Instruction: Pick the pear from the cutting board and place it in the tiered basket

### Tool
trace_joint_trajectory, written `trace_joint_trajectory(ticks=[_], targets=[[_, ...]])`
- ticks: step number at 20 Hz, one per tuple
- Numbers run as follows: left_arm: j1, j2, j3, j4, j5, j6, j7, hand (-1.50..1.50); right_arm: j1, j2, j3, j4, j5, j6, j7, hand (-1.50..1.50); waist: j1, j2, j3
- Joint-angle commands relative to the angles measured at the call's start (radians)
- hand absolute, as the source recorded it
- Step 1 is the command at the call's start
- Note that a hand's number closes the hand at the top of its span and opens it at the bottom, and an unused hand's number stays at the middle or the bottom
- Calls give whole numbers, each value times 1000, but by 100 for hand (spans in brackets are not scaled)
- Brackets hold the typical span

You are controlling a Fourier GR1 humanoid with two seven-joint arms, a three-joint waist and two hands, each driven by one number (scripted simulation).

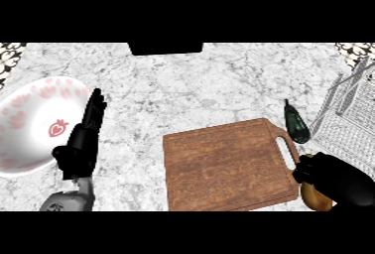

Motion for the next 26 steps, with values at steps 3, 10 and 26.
trace_joint_trajectory(ticks=[3,10,26], targets=[[64,13,7,3,27,-30,-57,0,245,-215,-331,58,-206,-258,-195,150,-6,4,1],[-1,-16,-25,9,-25,10,-4,0,337,-314,-681,158,-603,-224,-472,150,15,6,1],[-8,-12,-37,9,-15,-22,-3,0,421,-663,-1076,226,-1124,357,-422,150,51,11,-1]])
